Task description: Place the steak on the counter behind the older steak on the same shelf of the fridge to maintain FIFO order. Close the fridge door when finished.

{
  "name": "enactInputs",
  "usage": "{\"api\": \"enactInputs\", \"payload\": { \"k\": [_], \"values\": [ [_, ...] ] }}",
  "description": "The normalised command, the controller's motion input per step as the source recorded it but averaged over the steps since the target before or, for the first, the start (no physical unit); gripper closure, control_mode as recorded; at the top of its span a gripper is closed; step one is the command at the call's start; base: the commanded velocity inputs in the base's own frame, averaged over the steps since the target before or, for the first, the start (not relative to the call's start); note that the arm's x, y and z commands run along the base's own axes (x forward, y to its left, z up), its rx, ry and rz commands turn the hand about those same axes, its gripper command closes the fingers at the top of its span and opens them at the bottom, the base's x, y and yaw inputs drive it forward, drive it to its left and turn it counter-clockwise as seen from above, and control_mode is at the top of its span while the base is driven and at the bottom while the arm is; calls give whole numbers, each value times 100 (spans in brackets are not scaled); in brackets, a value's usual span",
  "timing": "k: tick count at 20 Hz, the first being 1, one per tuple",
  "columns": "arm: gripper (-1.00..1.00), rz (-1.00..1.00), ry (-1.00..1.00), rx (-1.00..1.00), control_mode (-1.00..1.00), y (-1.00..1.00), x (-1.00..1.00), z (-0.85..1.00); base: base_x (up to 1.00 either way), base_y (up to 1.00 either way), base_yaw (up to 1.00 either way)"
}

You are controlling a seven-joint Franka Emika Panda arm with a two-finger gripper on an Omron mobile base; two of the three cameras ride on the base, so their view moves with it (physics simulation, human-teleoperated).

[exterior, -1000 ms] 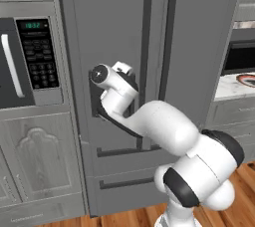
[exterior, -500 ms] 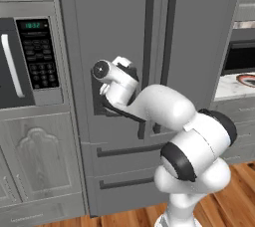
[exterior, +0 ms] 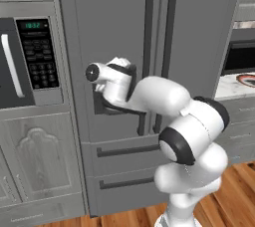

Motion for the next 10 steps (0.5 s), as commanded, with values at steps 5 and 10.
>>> {"api": "enactInputs", "payload": {
  "k": [5, 10],
  "values": [
    [-100, 0, -7, 3, -100, 0, 52, 0, 0, 0, 0],
    [-100, 0, -5, 3, -100, -8, 16, 0, 0, 0, 0]
  ]
}}
